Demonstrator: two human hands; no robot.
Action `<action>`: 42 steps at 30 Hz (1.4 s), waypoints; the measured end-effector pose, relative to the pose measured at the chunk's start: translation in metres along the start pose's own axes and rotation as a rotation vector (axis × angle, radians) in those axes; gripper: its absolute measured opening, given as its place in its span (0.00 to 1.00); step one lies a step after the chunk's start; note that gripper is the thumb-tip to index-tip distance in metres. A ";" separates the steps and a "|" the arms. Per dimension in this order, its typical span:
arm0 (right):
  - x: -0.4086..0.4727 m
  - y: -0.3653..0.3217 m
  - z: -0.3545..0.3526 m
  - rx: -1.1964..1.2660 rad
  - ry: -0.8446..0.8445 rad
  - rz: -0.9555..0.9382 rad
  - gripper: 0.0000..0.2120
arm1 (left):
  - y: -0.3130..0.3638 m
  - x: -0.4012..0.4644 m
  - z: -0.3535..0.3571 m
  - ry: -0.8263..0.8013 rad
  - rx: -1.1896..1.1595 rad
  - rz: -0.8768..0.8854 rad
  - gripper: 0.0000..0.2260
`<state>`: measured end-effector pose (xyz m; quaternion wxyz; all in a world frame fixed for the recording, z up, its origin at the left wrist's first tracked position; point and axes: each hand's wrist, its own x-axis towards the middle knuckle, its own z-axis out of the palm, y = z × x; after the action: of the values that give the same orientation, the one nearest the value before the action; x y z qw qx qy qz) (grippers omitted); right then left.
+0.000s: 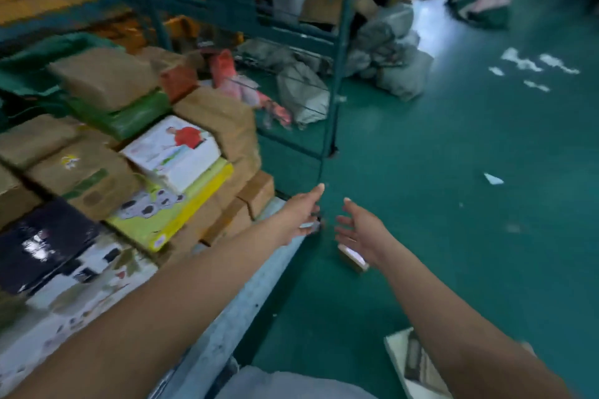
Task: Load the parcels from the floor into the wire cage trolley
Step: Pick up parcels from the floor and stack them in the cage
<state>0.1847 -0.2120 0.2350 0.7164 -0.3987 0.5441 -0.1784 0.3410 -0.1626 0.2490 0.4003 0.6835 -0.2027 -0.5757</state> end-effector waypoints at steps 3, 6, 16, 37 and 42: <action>-0.023 0.023 -0.083 0.123 0.128 0.023 0.23 | -0.006 0.009 0.082 -0.118 0.110 -0.038 0.26; -0.049 0.052 -0.155 0.278 0.282 0.030 0.22 | -0.009 0.013 0.154 -0.247 0.252 -0.048 0.26; -0.123 0.141 -0.271 0.657 0.747 0.112 0.20 | -0.026 0.026 0.317 -0.619 0.602 -0.073 0.26; -0.196 0.207 -0.285 1.167 1.331 0.219 0.15 | -0.077 0.015 0.513 -1.224 1.082 -0.161 0.28; -0.218 0.232 -0.313 1.244 1.371 0.198 0.17 | -0.106 -0.013 0.556 -1.272 1.147 -0.176 0.30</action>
<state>-0.2200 -0.0358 0.1686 0.3351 0.2977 0.6866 -0.5724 -0.2095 -0.2638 0.1653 -0.2428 0.3408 -0.5942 -0.6869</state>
